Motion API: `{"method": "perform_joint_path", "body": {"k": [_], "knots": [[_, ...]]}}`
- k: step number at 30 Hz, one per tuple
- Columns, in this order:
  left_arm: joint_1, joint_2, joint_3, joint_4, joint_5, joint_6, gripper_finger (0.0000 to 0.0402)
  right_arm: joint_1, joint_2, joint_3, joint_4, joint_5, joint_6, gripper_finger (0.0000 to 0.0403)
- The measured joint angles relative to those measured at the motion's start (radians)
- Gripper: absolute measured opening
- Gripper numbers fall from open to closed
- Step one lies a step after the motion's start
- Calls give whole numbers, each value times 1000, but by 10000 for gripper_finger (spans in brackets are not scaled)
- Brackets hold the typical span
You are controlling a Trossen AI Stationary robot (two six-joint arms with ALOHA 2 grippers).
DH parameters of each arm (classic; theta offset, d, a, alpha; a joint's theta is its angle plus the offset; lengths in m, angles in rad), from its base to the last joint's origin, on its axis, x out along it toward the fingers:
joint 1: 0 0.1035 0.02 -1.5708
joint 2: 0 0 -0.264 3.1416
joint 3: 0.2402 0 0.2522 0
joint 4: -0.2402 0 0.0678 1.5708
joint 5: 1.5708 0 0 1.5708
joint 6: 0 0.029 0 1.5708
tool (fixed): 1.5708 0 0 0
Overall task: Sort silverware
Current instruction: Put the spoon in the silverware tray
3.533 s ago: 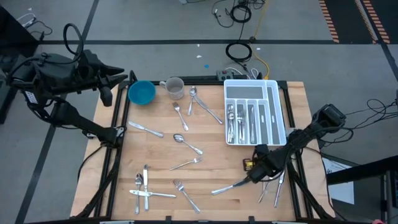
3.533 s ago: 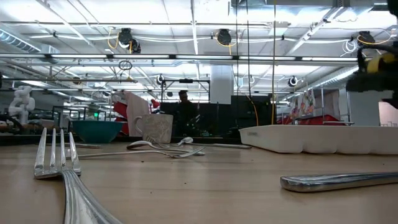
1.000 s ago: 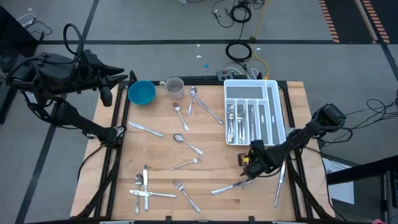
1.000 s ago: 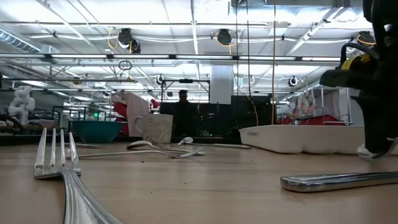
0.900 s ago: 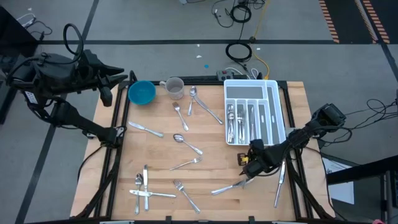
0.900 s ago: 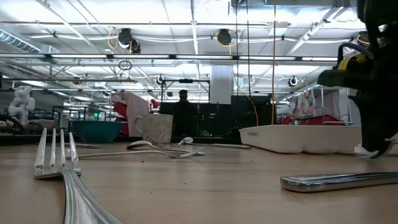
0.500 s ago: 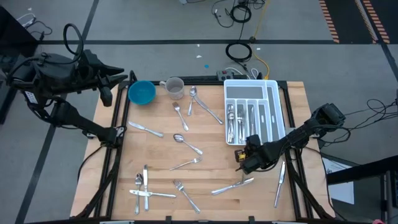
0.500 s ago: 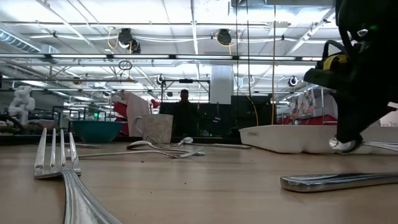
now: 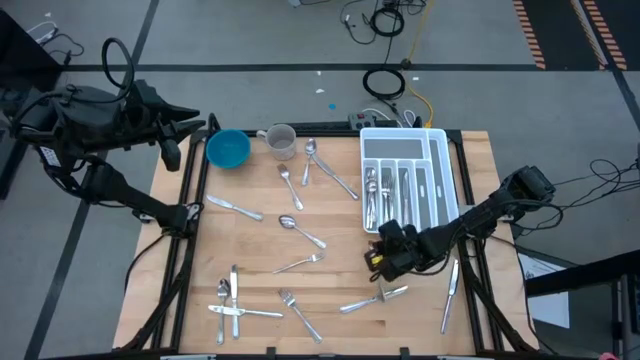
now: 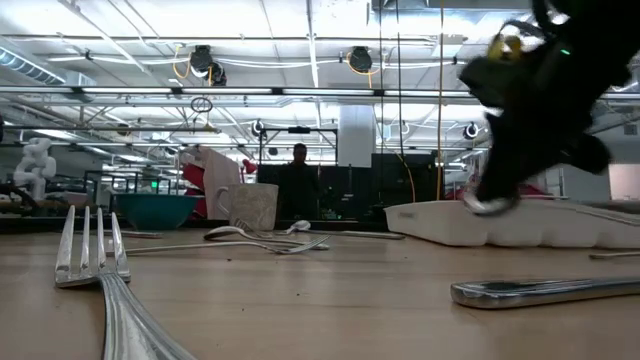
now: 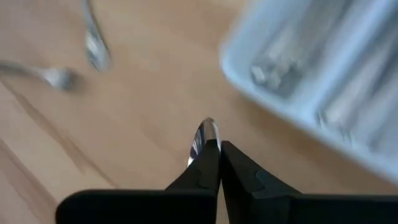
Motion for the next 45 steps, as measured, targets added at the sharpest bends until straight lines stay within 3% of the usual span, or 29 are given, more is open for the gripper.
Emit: {"method": "perform_joint_path", "body": {"k": [7,12,16,20,27,37,45], "knots": [[0,0,0,0,0,-3,116,-150,-31,142,-6,71,-326,0],[0,0,0,0,0,-2,116,-359,-106,182,-39,77,-596,0],[0,0,0,0,0,12,116,-561,-186,176,-31,11,-817,0],[0,0,0,0,0,27,116,-730,-253,129,32,-60,-937,0],[0,0,0,0,0,19,116,-831,-234,-11,275,-202,-952,0],[0,4,0,0,-8,19,116,-831,-210,-266,611,-226,-761,0],[0,16,0,0,-24,20,116,-831,-210,-340,643,-200,-731,0]]}}
